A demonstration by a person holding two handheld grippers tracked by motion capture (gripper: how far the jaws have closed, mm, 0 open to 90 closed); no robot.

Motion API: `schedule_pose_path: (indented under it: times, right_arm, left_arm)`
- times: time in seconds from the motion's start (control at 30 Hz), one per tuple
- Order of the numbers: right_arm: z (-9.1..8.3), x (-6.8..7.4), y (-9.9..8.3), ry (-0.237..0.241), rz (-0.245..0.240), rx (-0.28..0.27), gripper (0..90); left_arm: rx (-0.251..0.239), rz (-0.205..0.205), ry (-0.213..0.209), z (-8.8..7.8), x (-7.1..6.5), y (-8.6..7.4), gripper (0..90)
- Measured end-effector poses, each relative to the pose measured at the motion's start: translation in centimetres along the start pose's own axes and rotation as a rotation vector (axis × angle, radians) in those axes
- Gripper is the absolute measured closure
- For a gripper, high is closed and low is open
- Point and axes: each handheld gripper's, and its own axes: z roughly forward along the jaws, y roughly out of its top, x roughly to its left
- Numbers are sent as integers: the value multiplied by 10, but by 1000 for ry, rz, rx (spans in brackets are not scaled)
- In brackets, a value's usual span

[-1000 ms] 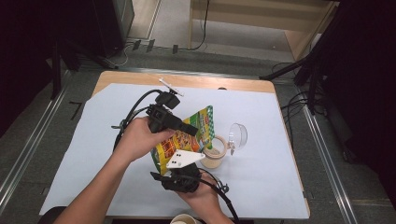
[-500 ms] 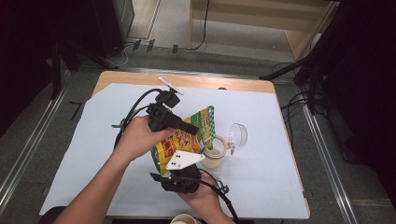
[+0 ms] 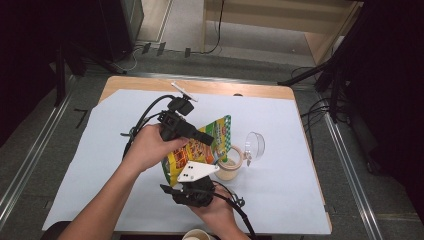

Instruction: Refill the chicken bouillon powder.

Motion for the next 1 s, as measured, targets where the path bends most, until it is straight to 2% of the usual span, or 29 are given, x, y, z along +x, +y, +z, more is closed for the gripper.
schedule_pose_path:
  times: [0.17, 0.3, 0.53, 0.67, 0.83, 1.0]
  right_arm:
    - [-2, 1, 2, -10, -8, -14, 675]
    - [-1, -1, 0, -1, 20, -6, 675]
    - [0, -2, -1, -10, 24, -8, 679]
    - [0, -2, 0, -4, 34, -16, 675]
    - [-2, -3, 2, -4, 41, -12, 673]
    - [-3, -4, 4, -3, 39, -13, 678]
  left_arm:
    - [-8, 4, -2, -2, -1, 1, 746]
    - [-1, 3, 10, 1, -1, 2, 745]
    - [6, 5, 13, 3, -2, 3, 744]
    - [24, 20, 18, 4, -3, 6, 742]
    - [46, -4, 7, 4, 2, 11, 744]
    - [60, -10, 3, 5, 3, 16, 747]
